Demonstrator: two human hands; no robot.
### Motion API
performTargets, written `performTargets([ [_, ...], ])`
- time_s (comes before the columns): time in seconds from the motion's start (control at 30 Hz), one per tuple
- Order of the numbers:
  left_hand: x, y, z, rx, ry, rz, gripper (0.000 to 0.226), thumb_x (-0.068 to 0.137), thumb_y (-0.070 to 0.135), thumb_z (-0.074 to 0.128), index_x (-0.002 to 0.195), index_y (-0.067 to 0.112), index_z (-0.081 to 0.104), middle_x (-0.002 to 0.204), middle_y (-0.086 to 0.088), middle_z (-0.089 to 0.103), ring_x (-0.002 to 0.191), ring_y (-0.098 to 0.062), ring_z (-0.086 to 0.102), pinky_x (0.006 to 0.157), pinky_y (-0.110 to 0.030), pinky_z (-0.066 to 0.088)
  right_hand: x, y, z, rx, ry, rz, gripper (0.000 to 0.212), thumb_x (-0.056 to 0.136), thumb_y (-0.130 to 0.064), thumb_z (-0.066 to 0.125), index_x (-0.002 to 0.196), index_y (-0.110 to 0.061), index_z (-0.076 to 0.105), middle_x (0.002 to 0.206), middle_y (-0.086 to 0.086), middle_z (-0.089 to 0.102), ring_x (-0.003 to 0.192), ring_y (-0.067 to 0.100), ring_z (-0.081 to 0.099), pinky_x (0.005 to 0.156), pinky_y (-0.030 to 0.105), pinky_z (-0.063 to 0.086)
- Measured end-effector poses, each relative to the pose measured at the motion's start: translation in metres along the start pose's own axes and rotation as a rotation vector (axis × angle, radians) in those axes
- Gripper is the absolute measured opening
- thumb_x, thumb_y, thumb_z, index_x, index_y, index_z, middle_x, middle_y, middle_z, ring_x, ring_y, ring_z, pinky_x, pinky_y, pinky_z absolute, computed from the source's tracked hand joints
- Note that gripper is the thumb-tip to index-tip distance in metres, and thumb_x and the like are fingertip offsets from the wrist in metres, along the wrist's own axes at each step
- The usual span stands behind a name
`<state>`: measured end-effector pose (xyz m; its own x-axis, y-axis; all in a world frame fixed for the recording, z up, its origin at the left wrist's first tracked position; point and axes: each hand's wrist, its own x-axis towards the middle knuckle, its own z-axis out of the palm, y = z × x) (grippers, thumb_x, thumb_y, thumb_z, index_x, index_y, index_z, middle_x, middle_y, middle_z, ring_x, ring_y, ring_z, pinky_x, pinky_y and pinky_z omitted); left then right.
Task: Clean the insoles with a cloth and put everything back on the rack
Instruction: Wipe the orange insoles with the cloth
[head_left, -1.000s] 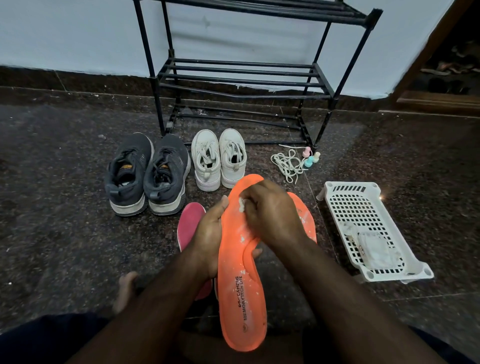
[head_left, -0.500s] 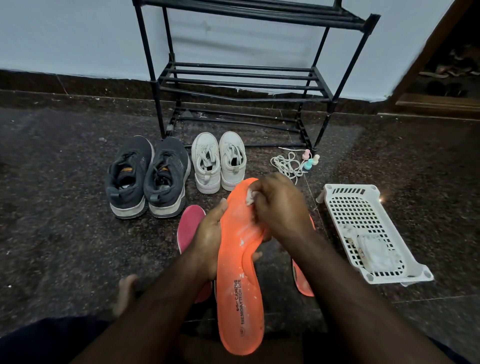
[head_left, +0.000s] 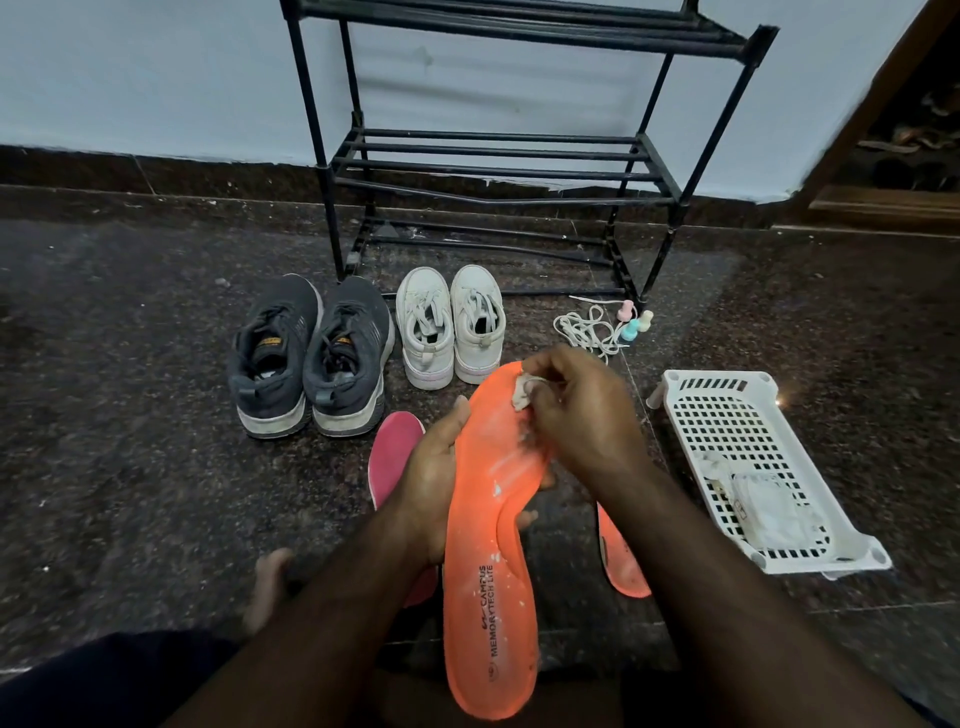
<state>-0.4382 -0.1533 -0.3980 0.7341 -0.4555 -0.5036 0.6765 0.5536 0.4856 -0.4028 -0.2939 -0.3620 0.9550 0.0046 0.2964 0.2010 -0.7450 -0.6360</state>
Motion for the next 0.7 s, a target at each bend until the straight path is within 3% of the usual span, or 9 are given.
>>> performTargets([
  [0.07,0.003,-0.002,-0.003,0.034,-0.004,-0.003,0.069,0.098,0.064,0.027,0.119,0.009,0.065,0.088,-0.019,0.073,0.066,-0.033,0.071,0.049,-0.04,0.059,-0.002,-0.001,0.004,-0.009,-0.032,-0.061,0.019,0.081,-0.003,0.06,0.093,-0.016,0.069,0.091,-0.001,0.068,0.086,0.016,0.061,0.08,0.03,0.047],
  [0.23,0.01,-0.001,-0.011,-0.03,-0.038,0.045,0.068,0.096,0.064,0.032,0.092,0.017,0.081,0.087,-0.014,0.072,0.071,-0.03,0.068,0.064,-0.042,0.055,-0.021,-0.017,0.018,0.006,-0.226,-0.218,0.018,0.08,-0.008,0.062,0.093,-0.019,0.068,0.089,-0.004,0.068,0.087,0.015,0.061,0.079,0.03,0.047],
  [0.33,0.009,-0.002,-0.01,-0.019,-0.052,0.036,0.065,0.098,0.063,0.031,0.108,0.014,0.073,0.09,-0.016,0.071,0.068,-0.033,0.067,0.054,-0.041,0.056,-0.012,-0.007,0.013,-0.068,-0.106,-0.223,0.014,0.076,-0.006,0.06,0.086,-0.014,0.065,0.083,0.003,0.064,0.082,0.023,0.059,0.075,0.039,0.047],
  [0.4,0.012,-0.004,-0.012,-0.003,-0.06,0.026,0.067,0.098,0.064,0.031,0.118,0.013,0.07,0.099,-0.018,0.07,0.074,-0.035,0.066,0.054,-0.042,0.056,-0.008,-0.002,0.011,-0.081,-0.044,-0.151,0.014,0.076,-0.004,0.06,0.085,-0.014,0.064,0.083,0.004,0.064,0.082,0.023,0.058,0.076,0.039,0.046],
  [0.47,0.01,-0.003,-0.011,-0.017,-0.063,0.038,0.068,0.098,0.064,0.03,0.111,0.013,0.074,0.095,-0.018,0.07,0.071,-0.034,0.067,0.053,-0.041,0.056,-0.01,-0.006,0.012,-0.05,-0.077,-0.121,0.016,0.077,-0.004,0.061,0.087,-0.016,0.065,0.085,0.001,0.066,0.083,0.021,0.06,0.078,0.037,0.047],
  [0.53,0.011,-0.001,-0.013,-0.038,-0.097,0.047,0.071,0.099,0.063,0.028,0.097,0.013,0.078,0.084,-0.017,0.069,0.061,-0.033,0.065,0.049,-0.039,0.054,-0.017,-0.011,0.015,0.0,-0.204,-0.13,0.018,0.078,-0.008,0.062,0.09,-0.02,0.067,0.086,-0.002,0.068,0.082,0.016,0.062,0.077,0.034,0.049],
  [0.6,0.012,-0.001,-0.013,-0.036,-0.11,0.053,0.072,0.099,0.064,0.027,0.096,0.011,0.076,0.08,-0.019,0.065,0.055,-0.034,0.064,0.048,-0.039,0.054,-0.022,-0.014,0.014,0.048,-0.297,-0.126,0.02,0.077,-0.011,0.063,0.092,-0.024,0.067,0.086,-0.006,0.068,0.079,0.01,0.062,0.074,0.031,0.05],
  [0.7,0.014,-0.003,-0.014,-0.033,-0.109,0.055,0.071,0.1,0.062,0.027,0.101,0.012,0.077,0.086,-0.018,0.068,0.059,-0.034,0.064,0.05,-0.038,0.054,-0.018,-0.01,0.013,0.041,-0.215,-0.163,0.018,0.075,-0.005,0.062,0.086,-0.019,0.064,0.082,-0.004,0.064,0.077,0.013,0.058,0.072,0.034,0.048],
])
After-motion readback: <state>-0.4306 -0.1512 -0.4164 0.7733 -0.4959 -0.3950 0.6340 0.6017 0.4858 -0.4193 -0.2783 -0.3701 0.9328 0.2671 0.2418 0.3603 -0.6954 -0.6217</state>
